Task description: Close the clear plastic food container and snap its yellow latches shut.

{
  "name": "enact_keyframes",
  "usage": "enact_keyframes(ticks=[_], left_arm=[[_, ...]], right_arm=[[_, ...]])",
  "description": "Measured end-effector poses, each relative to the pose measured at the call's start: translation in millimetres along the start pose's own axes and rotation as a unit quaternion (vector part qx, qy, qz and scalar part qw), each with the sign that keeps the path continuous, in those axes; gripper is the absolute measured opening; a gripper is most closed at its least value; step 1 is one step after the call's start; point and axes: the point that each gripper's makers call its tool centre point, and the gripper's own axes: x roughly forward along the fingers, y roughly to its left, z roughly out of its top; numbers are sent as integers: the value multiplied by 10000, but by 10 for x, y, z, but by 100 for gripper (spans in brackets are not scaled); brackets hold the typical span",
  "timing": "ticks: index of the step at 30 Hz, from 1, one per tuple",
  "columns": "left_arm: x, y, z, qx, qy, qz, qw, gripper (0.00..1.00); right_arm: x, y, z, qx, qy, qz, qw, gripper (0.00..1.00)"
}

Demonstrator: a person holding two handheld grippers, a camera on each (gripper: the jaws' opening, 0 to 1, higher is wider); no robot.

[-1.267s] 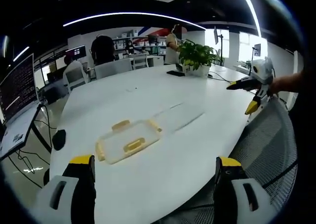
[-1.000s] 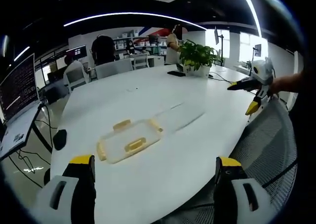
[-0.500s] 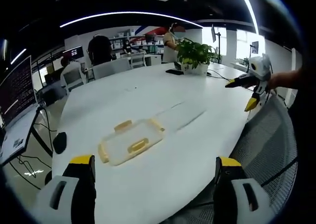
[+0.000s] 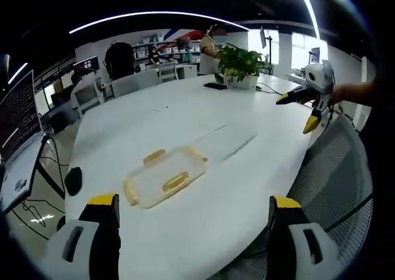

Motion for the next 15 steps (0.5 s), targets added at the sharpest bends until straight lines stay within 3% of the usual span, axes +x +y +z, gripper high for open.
enact_keyframes(ticks=[15], left_arm=[[63, 132, -2, 165, 153, -160, 9996, 97]], right_arm=[[184, 71, 157, -351, 70, 405, 9985, 88]])
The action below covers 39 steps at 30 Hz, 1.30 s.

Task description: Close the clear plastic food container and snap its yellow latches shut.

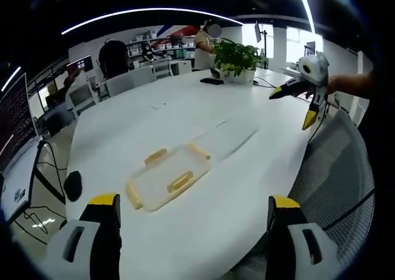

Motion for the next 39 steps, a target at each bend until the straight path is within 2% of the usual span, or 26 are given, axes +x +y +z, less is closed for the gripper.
enact_keyframes(ticks=[15, 27, 39], left_arm=[[38, 182, -40, 189, 144, -46, 9997, 99], [40, 404, 43, 407, 197, -33, 9990, 99], [110, 501, 9, 667, 419, -211, 9967, 99]], right_arm=[[167, -1, 176, -512, 100, 262, 9983, 92], [334, -28, 351, -846, 134, 467, 9952, 99], [527, -57, 503, -1192, 227, 704, 9901, 99]])
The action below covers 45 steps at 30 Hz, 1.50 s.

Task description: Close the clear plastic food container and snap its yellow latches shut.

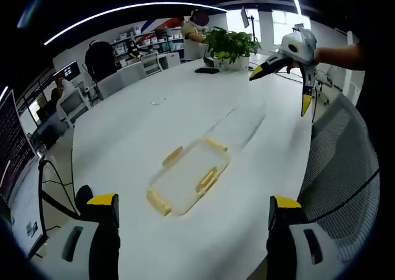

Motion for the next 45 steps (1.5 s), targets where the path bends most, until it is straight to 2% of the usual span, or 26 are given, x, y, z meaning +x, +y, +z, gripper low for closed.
enact_keyframes(ticks=[6, 20, 33, 45], left_arm=[[52, 38, -54, 179, 162, -158, 9996, 98], [201, 190, -144, 515, 426, -483, 9966, 92], [339, 330, -237, 866, 669, -733, 9913, 79], [468, 417, -326, 1015, 860, -935, 9867, 68]], right_arm=[[108, -29, 85, -257, -4, 149, 9996, 96], [325, -77, 199, -391, 199, 421, 9982, 90], [560, -248, 283, -309, 372, 555, 9973, 79], [772, -344, 306, -501, 625, 702, 9943, 71]])
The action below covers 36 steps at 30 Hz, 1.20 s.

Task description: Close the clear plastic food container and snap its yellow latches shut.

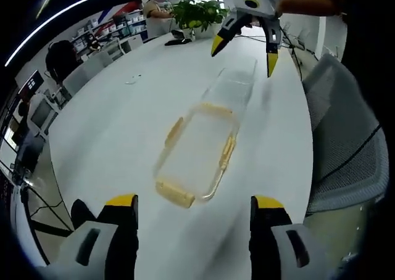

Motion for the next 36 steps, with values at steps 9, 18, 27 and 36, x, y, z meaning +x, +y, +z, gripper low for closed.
enact_keyframes(ticks=[9, 18, 27, 36], left_arm=[[117, 72, -35, 189, 166, -158, 9996, 62], [219, 141, -62, 379, 238, -312, 9985, 56], [321, 195, -134, 757, 368, -545, 9950, 49], [436, 259, -149, 998, 460, -795, 9908, 47]], right_arm=[[150, -36, 9, -103, 141, 127, 9998, 65], [334, -73, 0, -142, 318, 218, 9992, 59], [482, -108, -53, -93, 578, 296, 9978, 55], [582, -113, -1, -25, 599, 381, 9975, 53]])
